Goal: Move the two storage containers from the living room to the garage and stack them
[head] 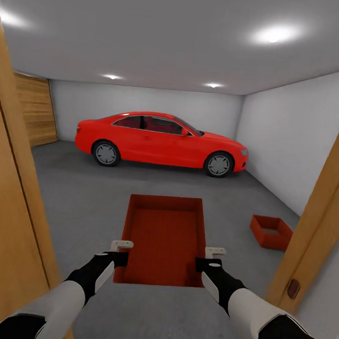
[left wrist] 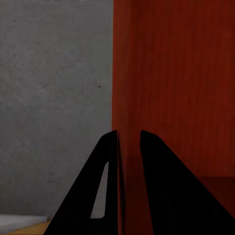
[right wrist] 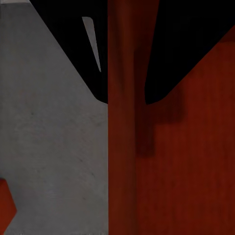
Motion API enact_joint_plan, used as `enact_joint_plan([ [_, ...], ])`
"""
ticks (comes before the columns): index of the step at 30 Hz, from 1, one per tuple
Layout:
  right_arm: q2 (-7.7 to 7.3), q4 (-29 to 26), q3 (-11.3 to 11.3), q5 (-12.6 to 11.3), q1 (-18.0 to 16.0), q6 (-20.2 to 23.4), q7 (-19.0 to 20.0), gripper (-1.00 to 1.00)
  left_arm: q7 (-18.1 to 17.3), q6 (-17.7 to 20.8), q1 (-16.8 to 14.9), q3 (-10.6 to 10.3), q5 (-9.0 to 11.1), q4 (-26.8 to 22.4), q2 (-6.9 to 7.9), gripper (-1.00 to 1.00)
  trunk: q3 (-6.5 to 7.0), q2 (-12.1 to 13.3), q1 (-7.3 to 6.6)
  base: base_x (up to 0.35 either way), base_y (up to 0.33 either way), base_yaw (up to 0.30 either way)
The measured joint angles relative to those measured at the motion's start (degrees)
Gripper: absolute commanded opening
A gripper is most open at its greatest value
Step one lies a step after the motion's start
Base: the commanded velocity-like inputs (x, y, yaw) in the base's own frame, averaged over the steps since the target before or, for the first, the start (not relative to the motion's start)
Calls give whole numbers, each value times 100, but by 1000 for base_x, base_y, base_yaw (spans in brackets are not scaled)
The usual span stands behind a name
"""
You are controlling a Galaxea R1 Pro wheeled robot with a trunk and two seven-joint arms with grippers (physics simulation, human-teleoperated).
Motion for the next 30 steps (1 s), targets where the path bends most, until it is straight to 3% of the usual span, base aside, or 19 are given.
enact_joint_plan([
  [30, 2, 0, 0, 1, 0, 0, -4, -100, -6, -1, 0, 6, -7, 0, 2, -100, 0, 0, 0, 321, 0, 0],
])
